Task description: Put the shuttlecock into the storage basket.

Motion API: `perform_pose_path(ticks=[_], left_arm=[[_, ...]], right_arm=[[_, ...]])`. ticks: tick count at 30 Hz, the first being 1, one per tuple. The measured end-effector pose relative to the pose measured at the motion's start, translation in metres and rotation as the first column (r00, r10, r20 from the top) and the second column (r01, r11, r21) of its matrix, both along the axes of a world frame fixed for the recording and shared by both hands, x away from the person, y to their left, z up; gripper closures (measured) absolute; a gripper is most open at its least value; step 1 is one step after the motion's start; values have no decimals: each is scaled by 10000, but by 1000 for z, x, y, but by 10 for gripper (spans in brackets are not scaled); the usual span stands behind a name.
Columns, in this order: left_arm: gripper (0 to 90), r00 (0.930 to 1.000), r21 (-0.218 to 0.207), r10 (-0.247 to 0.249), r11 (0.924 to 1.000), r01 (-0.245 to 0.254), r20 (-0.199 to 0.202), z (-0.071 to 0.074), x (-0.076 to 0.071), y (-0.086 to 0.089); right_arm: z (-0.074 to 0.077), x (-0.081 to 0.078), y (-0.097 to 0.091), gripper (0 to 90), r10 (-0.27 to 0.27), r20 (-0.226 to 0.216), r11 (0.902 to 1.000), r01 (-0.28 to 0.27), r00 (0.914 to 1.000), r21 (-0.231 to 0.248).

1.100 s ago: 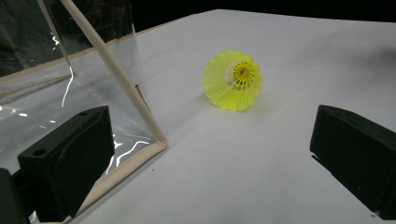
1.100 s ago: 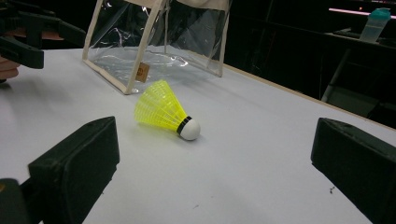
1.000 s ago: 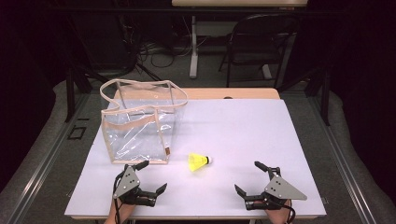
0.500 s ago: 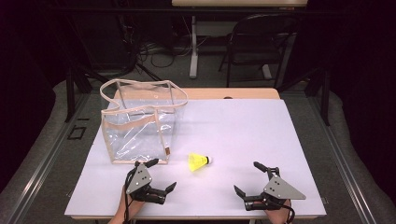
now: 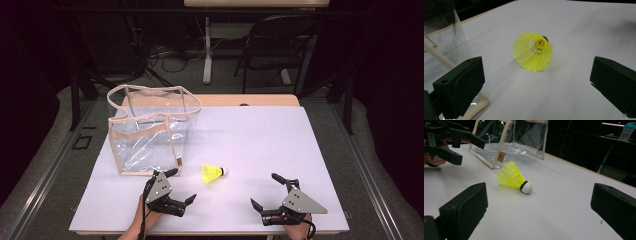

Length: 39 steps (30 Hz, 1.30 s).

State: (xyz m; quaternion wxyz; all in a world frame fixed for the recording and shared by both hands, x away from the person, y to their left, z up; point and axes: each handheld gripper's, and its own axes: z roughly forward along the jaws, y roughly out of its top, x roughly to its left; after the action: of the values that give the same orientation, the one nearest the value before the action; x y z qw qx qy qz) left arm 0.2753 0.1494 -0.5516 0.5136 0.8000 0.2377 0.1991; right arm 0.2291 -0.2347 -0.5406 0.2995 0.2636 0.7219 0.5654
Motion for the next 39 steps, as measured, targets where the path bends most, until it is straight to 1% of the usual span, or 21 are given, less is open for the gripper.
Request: perform_pose_path(ticks=[1, 6, 7, 10, 15, 19, 21, 23, 24, 25, 26, 27, 28, 29, 30, 34, 37, 39], left_arm=[[0, 10000, 70, -31, 10000, 31, -21, 0, 1, -2], [0, 9999, 95, -107, 9999, 107, -70, 0, 4, -6], [0, 10000, 128, -56, 9999, 57, -80, 0, 6, -9], [0, 9998, 147, -121, 9998, 123, -174, -1, 9, -14], [0, 9996, 320, -155, 9994, 163, -253, -1, 13, -22], [0, 9989, 420, -201, 9989, 219, -424, -2, 16, -27], [0, 9988, 414, -205, 9989, 224, -456, -2, 17, -29], [0, 9987, 555, -189, 9982, 216, -475, -1, 19, -32], [0, 9987, 555, -189, 9982, 216, -475, -1, 19, -32], [0, 9975, 742, -165, 9970, 217, -693, -1, 21, -35], [2, 9966, 835, -165, 9962, 232, -806, -1, 22, -37], [8, 9966, 835, -165, 9962, 232, -806, -1, 22, -37], [17, 9955, 966, -98, 9951, 190, -941, -2, 24, -39], [30, 9955, 966, -98, 9951, 190, -941, -2, 24, -39], [34, 9947, 1060, -75, 9942, 184, -1023, -3, 25, -41], [87, 9942, 1161, -95, 9930, 220, -1071, -3, 26, -45], [153, 9937, 1251, -59, 9919, 200, -1122, -2, 27, -48], [158, 9933, 1321, -25, 9911, 179, -1158, -2, 28, -50]], right_arm=[[0, 0, 0, 6, 8, -12, 10000, -8, 10000, 6], [0, 1, 0, 6, -14, -55, 10000, 14, 10000, -28], [0, 1, 0, 6, 10, -42, 10000, -10, 10000, -40], [-1, 1, 0, 6, 38, -106, 10000, -38, 9999, -8], [-1, 0, 0, 6, 41, -100, 10000, -41, 9999, -15], [-1, 1, 0, 5, 23, -130, 10000, -24, 9999, -66], [-1, 1, 0, 6, 2, -137, 10000, -3, 9999, -73], [-1, 1, 1, 6, 2, -132, 10000, -3, 9999, -63], [-1, 1, 1, 6, 2, -132, 10000, -3, 9999, -63], [-1, 1, 1, 6, 5, -139, 10000, -7, 9999, -75], [-1, 1, 1, 6, 8, -143, 10000, -9, 9999, -81], [-1, 1, 1, 6, -1, -130, 10000, 0, 9999, -90], [-1, 1, 1, 6, -2, -126, 10000, 1, 9999, -90], [-1, 1, 1, 6, -3, -131, 10000, 1, 9999, -90], [-1, 1, 1, 6, -9, -158, 9999, 8, 9999, -100], [-2, 2, 0, 6, -32, -158, 9999, 30, 9999, -104], [-2, 2, 1, 6, -17, -178, 9999, 14, 9998, -128], [-2, 2, 1, 6, -16, -177, 9999, 14, 9998, -128]])
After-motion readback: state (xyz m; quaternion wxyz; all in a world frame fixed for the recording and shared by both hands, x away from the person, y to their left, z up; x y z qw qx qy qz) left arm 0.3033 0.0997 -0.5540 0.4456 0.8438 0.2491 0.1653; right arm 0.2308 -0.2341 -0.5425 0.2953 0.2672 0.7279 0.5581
